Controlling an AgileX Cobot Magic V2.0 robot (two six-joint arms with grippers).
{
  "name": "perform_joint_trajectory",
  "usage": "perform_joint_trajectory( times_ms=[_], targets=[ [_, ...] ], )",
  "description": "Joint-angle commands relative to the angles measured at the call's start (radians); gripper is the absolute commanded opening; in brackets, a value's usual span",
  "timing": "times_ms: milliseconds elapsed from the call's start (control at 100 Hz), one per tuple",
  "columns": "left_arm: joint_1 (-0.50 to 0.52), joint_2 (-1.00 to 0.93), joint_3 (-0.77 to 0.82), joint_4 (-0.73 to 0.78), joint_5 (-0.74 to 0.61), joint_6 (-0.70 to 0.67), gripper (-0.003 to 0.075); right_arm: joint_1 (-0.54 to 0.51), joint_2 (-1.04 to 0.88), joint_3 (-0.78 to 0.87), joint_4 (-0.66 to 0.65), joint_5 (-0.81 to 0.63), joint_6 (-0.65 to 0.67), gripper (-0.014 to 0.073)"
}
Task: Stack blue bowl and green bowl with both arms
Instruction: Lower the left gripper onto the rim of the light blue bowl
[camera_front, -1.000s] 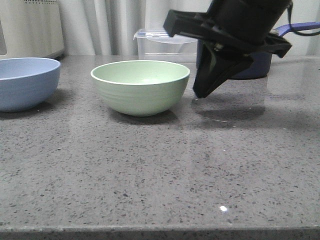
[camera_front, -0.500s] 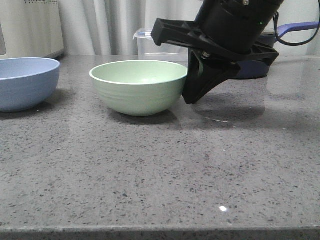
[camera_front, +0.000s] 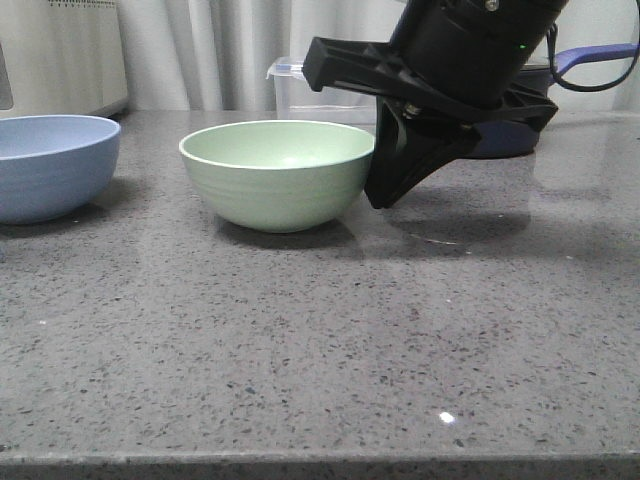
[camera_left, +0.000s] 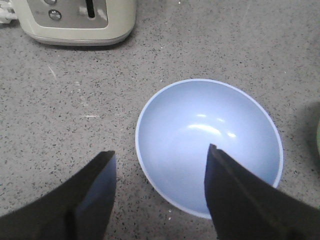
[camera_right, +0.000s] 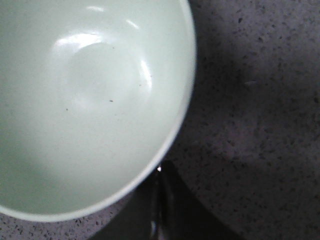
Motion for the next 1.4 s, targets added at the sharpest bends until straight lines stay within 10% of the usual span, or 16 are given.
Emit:
perform_joint_trajectory(
  times_ms=[0,840,1200,1390],
  targets=[
    [0.001,0.060,-0.092,-0.011,-0.009,-0.016,0.0384,0.000,-0.037,-0.024,0.014,-0.038,-0.010,-0.0072],
    [0.001,0.423,-0.248,-0.002,0.078,-0.034,0.0382,0.000,-0.037,-0.024,0.014,-0.032,-0.010,-0.0072],
    [0.001,0.423,-0.248,-0.002,0.079,-0.034,-0.0018,0.000,-0.037,-0.024,0.014,-0.032,-0.010,-0.0072],
    [0.001,0.423,-0.250,-0.001,0.087,-0.034,-0.0020,0.000,-0.037,-0.024,0.014,-0.032,-0.010,-0.0072]
  ],
)
